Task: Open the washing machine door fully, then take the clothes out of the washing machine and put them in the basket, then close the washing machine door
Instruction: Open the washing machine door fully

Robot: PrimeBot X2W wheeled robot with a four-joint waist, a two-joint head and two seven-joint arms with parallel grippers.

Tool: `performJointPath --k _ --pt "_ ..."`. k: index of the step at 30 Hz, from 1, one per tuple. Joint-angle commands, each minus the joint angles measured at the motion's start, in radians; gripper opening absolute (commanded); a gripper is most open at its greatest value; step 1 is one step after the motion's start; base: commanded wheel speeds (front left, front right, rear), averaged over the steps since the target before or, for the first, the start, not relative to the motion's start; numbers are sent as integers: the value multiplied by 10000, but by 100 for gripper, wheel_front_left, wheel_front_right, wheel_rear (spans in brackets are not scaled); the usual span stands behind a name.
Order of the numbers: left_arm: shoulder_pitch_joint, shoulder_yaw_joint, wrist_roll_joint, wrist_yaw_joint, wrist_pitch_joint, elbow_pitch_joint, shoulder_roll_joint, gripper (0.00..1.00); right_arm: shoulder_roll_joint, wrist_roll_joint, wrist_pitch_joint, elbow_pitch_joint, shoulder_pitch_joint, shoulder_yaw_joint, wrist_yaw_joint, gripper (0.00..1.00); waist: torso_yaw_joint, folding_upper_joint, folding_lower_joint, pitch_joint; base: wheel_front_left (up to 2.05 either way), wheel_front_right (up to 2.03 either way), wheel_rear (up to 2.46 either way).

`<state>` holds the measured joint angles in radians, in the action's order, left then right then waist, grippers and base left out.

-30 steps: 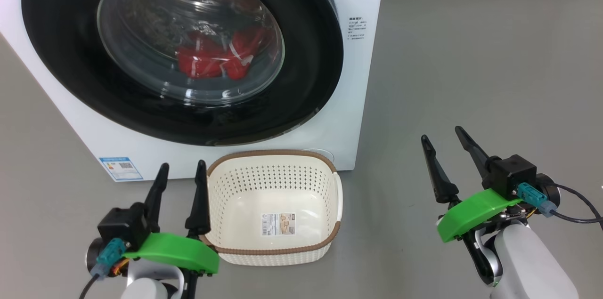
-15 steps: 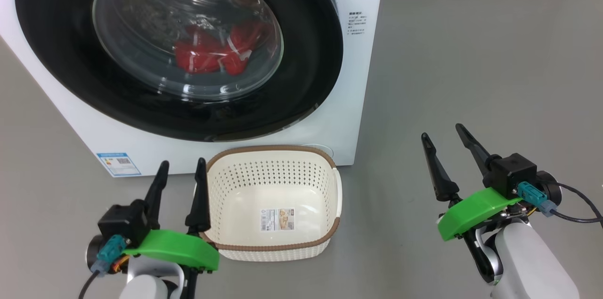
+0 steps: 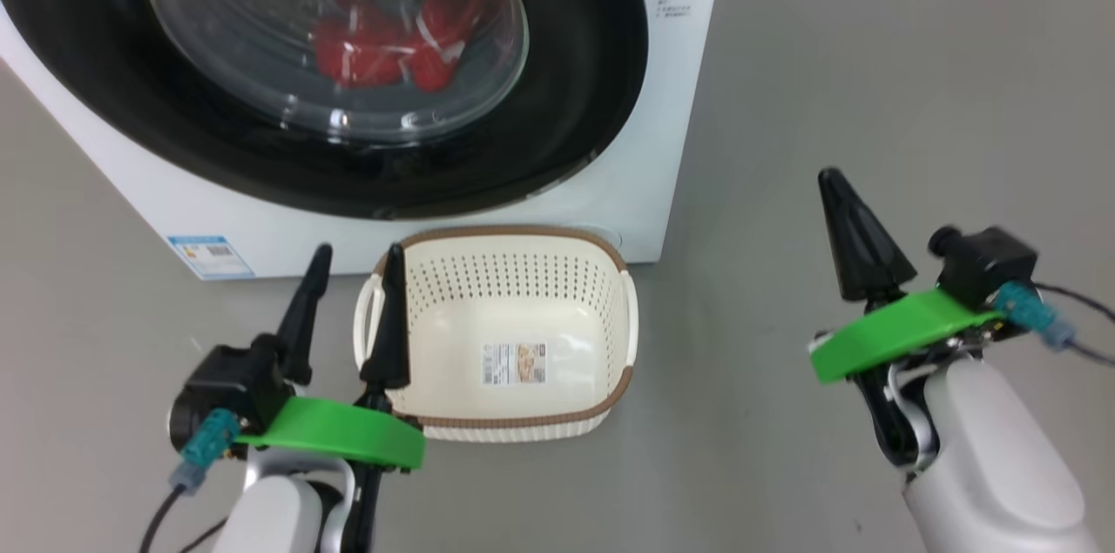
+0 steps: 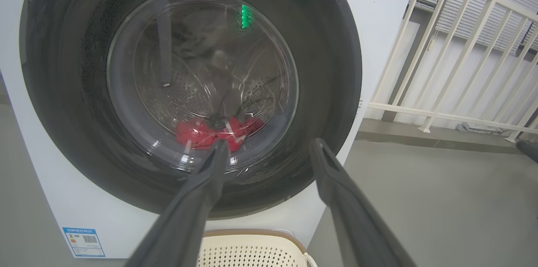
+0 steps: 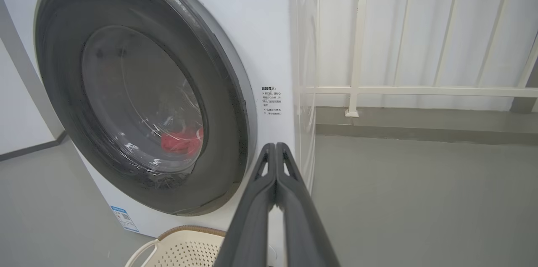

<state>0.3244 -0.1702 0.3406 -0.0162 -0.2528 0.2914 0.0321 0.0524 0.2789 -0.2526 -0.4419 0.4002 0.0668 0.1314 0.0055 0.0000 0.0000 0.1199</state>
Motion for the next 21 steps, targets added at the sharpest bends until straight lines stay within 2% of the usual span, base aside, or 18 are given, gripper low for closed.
performJointPath --k 1,6,17,21 --pt "411 254 5 45 -90 -517 181 100 -22 925 -91 260 481 314 -7 0 87 0 0 337 0 0 0" --pt "518 228 56 74 -90 -1229 181 100 -22 3339 -91 45 1105 635 -7 0 170 0 0 886 0 0 0" --pt "854 97 -73 57 -90 -1914 181 100 -21 6562 -91 16 2527 996 -7 0 353 0 0 2069 0 0 0" --pt "1040 28 -119 70 -90 -2099 181 100 190 7851 120 33 3144 1179 -7 0 442 0 0 2509 0 0 0"
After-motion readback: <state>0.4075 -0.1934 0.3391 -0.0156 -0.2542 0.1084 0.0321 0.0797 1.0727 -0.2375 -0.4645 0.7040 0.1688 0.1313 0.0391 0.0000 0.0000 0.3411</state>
